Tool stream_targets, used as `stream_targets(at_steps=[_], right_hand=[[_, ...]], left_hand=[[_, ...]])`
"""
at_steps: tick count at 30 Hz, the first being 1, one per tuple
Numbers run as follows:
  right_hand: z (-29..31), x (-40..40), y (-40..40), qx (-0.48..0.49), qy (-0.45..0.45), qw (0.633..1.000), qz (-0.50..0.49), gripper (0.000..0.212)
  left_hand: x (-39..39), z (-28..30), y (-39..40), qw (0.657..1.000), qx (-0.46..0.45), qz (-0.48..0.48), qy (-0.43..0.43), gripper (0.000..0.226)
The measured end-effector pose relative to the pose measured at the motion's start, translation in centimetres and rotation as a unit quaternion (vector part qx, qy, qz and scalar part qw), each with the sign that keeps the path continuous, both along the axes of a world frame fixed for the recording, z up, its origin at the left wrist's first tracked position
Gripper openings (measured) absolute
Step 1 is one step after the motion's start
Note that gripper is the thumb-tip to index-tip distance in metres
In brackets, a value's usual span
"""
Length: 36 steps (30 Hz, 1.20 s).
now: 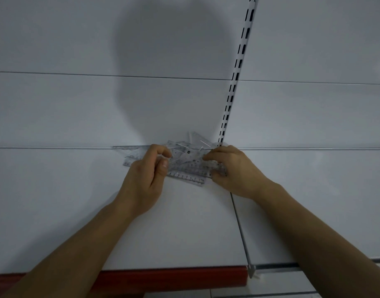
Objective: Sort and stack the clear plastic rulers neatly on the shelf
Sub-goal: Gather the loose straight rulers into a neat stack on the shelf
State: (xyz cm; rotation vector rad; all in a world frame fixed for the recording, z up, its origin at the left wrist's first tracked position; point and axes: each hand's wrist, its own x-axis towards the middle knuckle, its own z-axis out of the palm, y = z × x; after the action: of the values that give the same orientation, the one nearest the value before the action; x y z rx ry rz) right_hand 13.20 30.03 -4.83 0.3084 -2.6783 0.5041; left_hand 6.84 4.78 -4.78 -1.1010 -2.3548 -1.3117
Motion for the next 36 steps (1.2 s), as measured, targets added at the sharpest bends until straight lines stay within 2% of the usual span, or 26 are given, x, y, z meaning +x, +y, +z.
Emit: stream_targets(at_steps=[4,8,10,12,13,15,16,17,21,24,27,31,36], right_hand=[[-0.1,0.2,-0.1,0.045,0.077,0.996,-0.001,0.016],[1.5,0.7,-0.4,0.000,0.141,0.985,-0.101,0.022],[2.7,1.5,-0.3,-0.103,0.112,0.978,-0.140,0.020],[3.5,2.4,0.4,-0.251,0.045,0.953,-0.160,0.021],[3.6,3.2,0.9,-0.335,0.019,0.927,-0.166,0.023],[3.6,5.2,2.1,-0.500,-0.015,0.852,-0.155,0.027],[3.5,6.5,2.8,-0.551,-0.019,0.821,-0.146,0.029],[3.5,7.9,3.7,-0.574,-0.014,0.806,-0.143,0.030],[2.9,13.0,7.7,-0.538,0.077,0.817,-0.195,0.027],[2.4,17.3,11.8,-0.553,0.112,0.792,-0.232,0.027],[1.8,21.9,17.5,-0.551,0.109,0.780,-0.276,0.029],[1.3,27.9,26.1,-0.486,0.115,0.807,-0.317,0.029],[2.0,33.1,35.4,-0.420,0.139,0.821,-0.361,0.026]], left_hand=[[0.1,0.0,0.0,1.000,0.001,0.007,-0.004,0.013],[0.5,0.3,-0.2,0.999,0.022,0.024,-0.006,0.013],[0.9,0.8,-0.3,0.999,0.040,0.014,0.000,0.013],[1.4,1.6,0.0,0.999,0.044,-0.008,0.009,0.014],[1.8,2.0,0.4,0.999,0.038,-0.022,0.009,0.015],[2.7,2.8,1.6,0.998,0.026,-0.060,-0.013,0.017],[3.2,3.1,2.4,0.996,0.022,-0.084,-0.031,0.018],[3.7,3.4,3.5,0.993,0.018,-0.110,-0.048,0.021],[6.4,4.0,9.9,0.975,0.010,-0.209,-0.073,0.024],[9.1,4.0,15.9,0.963,0.017,-0.251,-0.099,0.022],[12.1,3.8,22.0,0.957,0.017,-0.263,-0.120,0.027],[16.3,3.7,30.1,0.948,0.050,-0.265,-0.167,0.029],[20.8,3.3,40.1,0.939,0.071,-0.247,-0.227,0.033]])
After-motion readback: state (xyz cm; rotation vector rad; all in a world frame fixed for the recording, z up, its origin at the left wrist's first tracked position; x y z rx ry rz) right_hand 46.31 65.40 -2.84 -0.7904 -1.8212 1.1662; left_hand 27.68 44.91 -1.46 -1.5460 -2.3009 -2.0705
